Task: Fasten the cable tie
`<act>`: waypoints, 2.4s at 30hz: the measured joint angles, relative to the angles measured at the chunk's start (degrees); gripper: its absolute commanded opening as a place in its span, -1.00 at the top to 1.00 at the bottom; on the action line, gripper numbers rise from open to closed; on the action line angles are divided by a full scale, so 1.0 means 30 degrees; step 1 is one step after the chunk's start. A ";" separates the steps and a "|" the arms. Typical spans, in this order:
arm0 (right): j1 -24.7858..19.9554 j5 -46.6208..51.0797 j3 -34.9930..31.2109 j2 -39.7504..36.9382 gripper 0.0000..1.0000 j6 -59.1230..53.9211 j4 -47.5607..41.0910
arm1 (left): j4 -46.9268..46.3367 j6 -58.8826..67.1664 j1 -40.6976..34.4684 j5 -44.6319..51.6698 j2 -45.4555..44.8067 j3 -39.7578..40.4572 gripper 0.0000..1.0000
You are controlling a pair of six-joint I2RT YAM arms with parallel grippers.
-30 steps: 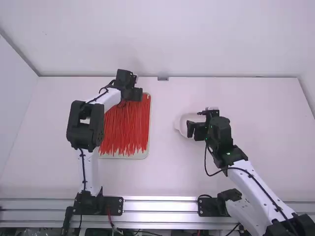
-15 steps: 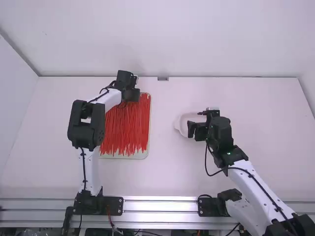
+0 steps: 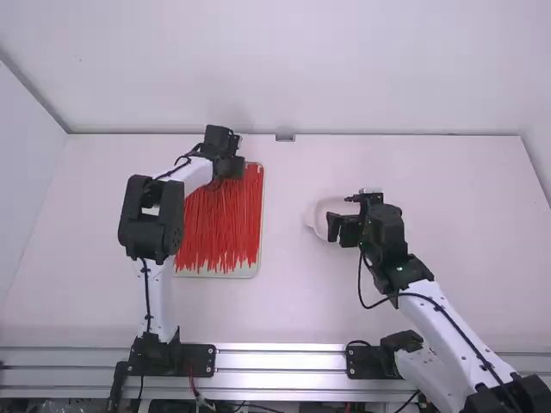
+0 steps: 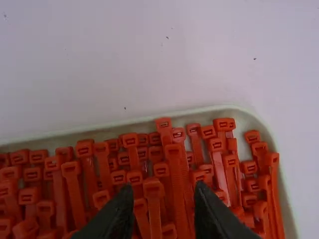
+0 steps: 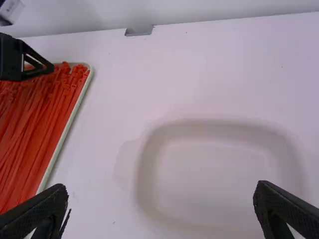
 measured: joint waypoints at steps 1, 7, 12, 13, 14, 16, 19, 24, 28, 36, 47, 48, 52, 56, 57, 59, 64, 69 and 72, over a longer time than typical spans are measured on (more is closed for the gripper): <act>0.0000 0.0022 0.0000 0.0000 -0.99 -0.0007 0.0000 | 0.0058 0.0007 0.0000 0.0000 0.0000 -0.0058 0.35; 0.0000 0.0044 0.0000 0.0000 -0.99 -0.0029 0.0007 | 0.0459 -0.0153 0.0000 -0.0350 0.0000 -0.0168 0.34; 0.0000 0.0102 0.0000 0.0000 -0.99 -0.0029 0.0007 | 0.0641 -0.0299 0.0000 -0.0729 0.0000 -0.0168 0.40; 0.0000 0.0102 0.0000 0.0000 -0.99 -0.0029 0.0007 | 0.0641 -0.0299 0.0000 -0.0758 0.0000 -0.0168 0.42; 0.0000 0.0146 0.0000 0.0000 -0.99 -0.0015 0.0007 | 0.0648 -0.0306 0.0000 -0.0801 0.0000 -0.0175 0.43; 0.0058 0.0131 0.0000 0.0000 -0.99 -0.0029 0.0000 | 0.0663 -0.0306 0.0000 -0.0860 0.0000 -0.0175 0.44; 0.0051 0.0073 0.0000 0.0000 -0.99 -0.0022 0.0000 | 0.0678 -0.0342 0.0000 -0.0860 0.0000 -0.0175 0.45; 0.0051 0.0073 0.0000 0.0000 -0.99 -0.0029 0.0000 | 0.0678 -0.0342 0.0000 -0.0860 0.0000 -0.0175 0.45; 0.0058 0.0124 0.0000 0.0000 -0.99 -0.0029 0.0000 | 0.1268 -0.0350 0.0000 -0.0860 0.0000 -0.0423 0.46; 0.0051 0.0066 0.0000 0.0000 -0.98 -0.0029 0.0007 | 0.1654 -0.0350 0.0000 -0.0860 0.0000 -0.1311 0.53; 0.0051 0.0058 0.0000 0.0000 -0.99 -0.0029 -0.0007 | 0.2237 -0.0342 0.0007 -0.0860 0.0000 -0.1304 0.92; 0.0058 0.0044 0.0000 0.0000 -0.99 -0.0022 0.0000 | 0.2266 -0.0350 0.0000 -0.0860 0.0000 -0.1304 0.95; 0.0058 0.0044 0.0000 0.0000 -0.99 -0.0022 0.0000 | 0.2266 -0.0350 0.0000 -0.0860 0.0000 -0.1311 0.95; 0.0051 -0.0015 0.0000 0.0000 -0.99 -0.0022 0.0000 | 0.2361 -0.0357 0.0000 -0.0860 0.0000 -0.1311 0.96; 0.0058 0.0000 0.0000 0.0000 -0.98 -0.0022 0.0000 | 0.2368 -0.0357 0.0000 -0.0860 0.0000 -0.1304 0.96; 0.0058 0.0022 0.0000 0.0000 -0.99 -0.0022 0.0007 | 0.2237 -0.0444 0.0000 -0.0889 0.0000 -0.1311 0.96; 0.0058 0.0022 0.0000 0.0000 -0.99 -0.0022 0.0073 | 0.2062 -0.0852 0.0000 -0.1566 0.0000 -0.1304 0.96; 0.0058 0.0044 0.0000 0.0000 -0.99 -0.0029 0.0146 | 0.1588 -0.0852 0.0000 -0.2280 -0.0546 -0.1311 0.96; 0.0058 0.0058 -0.0007 0.0000 -0.98 -0.0015 0.0262 | 0.1384 -0.0845 0.0000 -0.2514 -0.1705 -0.1311 0.96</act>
